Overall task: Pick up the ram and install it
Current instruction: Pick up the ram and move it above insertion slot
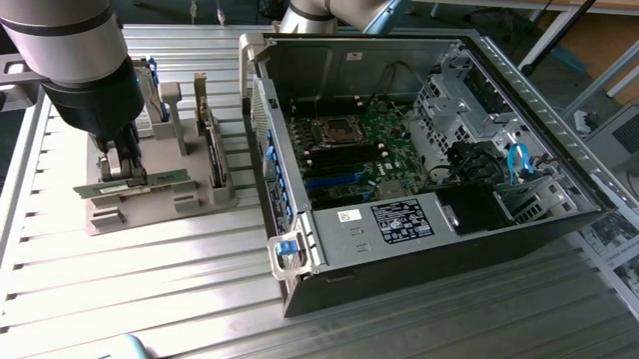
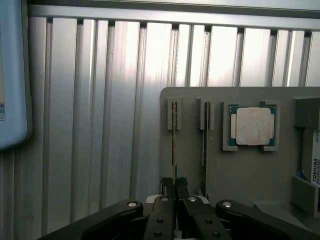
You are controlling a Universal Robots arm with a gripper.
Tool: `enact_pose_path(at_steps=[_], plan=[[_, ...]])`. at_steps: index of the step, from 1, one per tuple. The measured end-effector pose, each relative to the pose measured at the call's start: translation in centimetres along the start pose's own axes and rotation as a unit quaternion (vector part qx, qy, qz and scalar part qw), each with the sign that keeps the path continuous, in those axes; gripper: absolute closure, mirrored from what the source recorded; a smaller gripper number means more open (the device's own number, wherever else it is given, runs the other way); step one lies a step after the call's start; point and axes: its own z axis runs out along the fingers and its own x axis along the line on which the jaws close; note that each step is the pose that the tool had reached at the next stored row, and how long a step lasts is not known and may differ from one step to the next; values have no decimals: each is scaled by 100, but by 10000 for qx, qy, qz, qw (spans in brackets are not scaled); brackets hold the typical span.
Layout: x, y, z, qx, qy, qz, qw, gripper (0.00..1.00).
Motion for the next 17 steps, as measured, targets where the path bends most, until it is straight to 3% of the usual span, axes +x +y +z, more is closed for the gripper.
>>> enact_pose_path(at_steps=[17], plan=[[7, -2, -137, -1, 0, 0, 10000, 87]])
